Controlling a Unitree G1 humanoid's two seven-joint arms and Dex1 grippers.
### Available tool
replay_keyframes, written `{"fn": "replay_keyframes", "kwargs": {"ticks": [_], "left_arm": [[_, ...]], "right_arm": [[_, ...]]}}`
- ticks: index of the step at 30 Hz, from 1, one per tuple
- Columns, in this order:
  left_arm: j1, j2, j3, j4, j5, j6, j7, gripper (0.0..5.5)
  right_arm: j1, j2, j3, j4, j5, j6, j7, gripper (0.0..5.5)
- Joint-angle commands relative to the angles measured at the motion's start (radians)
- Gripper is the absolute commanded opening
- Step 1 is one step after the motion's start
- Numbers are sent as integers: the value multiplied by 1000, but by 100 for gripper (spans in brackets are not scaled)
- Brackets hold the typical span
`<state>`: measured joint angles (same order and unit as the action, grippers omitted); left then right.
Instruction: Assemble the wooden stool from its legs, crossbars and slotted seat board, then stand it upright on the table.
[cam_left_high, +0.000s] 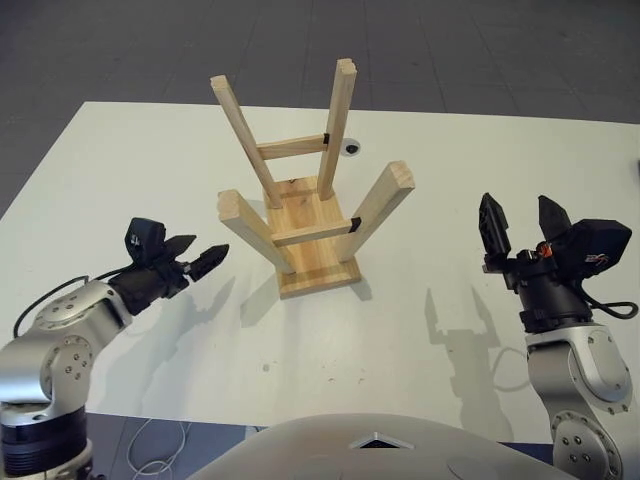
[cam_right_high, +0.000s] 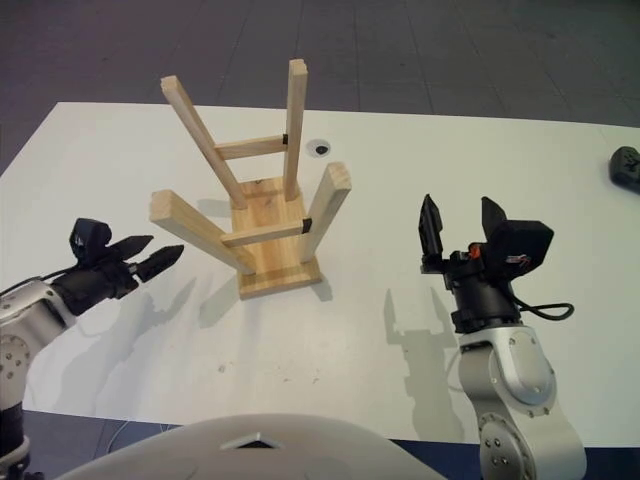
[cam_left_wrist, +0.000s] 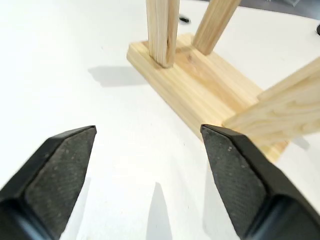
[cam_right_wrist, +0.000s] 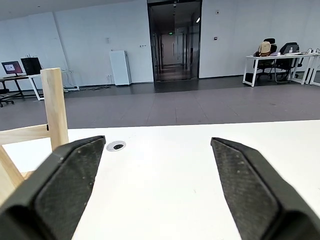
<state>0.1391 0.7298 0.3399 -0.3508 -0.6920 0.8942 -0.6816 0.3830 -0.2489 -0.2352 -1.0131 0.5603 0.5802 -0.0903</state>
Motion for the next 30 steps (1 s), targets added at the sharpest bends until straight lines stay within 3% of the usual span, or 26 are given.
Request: {"fn": "replay_keyframes", "kwargs": {"ticks": [1, 5, 8, 11, 19, 25, 30], "left_arm": [[-59, 89, -112, -22, -23, -49, -209, 314], [-169, 80, -223, -60, 14, -135, -291, 239], [-264, -8, -281, -54, 77, -224, -226, 180], [-311, -93, -301, -50, 113, -261, -139, 136], [-345, -152, -318, 23, 208, -353, -57, 3], [-394, -234, -293, 7, 165, -311, 47, 0], [-480, -386, -280, -37, 210, -258, 322, 0]], "right_arm": [[-10, 0, -4, 21, -6, -9, 16, 322], [-18, 2, -9, 40, 2, -5, 28, 250], [-43, -2, -3, 59, 10, 5, 37, 193], [-54, -4, 18, 58, 15, 14, 47, 147], [-86, -19, 13, 76, 19, 27, 55, 17], [-216, -91, 5, 261, 10, 3, 169, 4], [-475, -171, 6, 564, -8, -43, 318, 4]]}}
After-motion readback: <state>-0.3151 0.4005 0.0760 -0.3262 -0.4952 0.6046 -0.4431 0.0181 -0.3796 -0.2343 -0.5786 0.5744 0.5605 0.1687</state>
